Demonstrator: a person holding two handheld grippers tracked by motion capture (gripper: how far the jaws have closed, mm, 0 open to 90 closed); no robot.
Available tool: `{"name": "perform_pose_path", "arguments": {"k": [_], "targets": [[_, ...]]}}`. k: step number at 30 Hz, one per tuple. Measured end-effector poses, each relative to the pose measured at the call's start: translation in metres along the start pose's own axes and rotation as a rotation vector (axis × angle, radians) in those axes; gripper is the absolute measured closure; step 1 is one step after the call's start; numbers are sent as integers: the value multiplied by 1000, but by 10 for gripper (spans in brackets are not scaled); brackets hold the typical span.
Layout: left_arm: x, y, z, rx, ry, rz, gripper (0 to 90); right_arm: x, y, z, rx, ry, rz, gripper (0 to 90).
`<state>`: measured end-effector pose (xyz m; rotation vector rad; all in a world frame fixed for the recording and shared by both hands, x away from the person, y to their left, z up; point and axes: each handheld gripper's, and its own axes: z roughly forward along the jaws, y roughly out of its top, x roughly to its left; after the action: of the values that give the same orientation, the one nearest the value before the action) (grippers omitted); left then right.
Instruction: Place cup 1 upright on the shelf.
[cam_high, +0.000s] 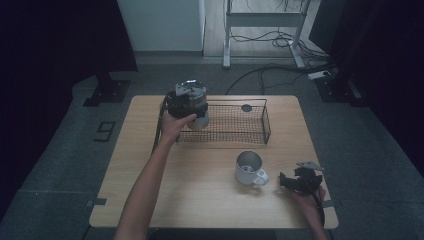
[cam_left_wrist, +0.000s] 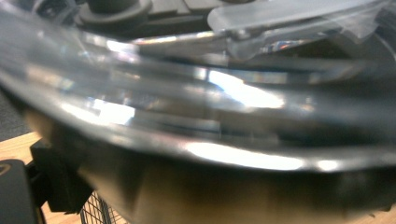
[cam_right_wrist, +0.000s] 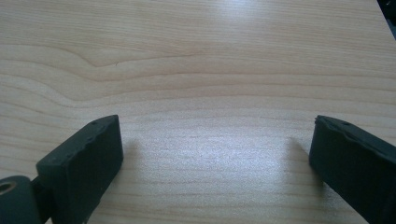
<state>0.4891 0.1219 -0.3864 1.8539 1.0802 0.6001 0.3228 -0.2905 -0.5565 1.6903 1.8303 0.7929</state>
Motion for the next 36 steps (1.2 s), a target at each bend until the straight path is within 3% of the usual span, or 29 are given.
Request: {"name": "perform_pose_path", "arguments": {"k": [9, 16, 36], "targets": [[0, 4, 16, 10, 1, -7, 44, 0, 0, 0, -2, -4, 4, 38], [-1, -3, 35, 36, 6, -25, 44, -1, -1, -1, -7, -6, 9, 50], [-4, -13, 52, 70, 17, -24, 44, -1, -1, -2, -7, -9, 12, 57]]}}
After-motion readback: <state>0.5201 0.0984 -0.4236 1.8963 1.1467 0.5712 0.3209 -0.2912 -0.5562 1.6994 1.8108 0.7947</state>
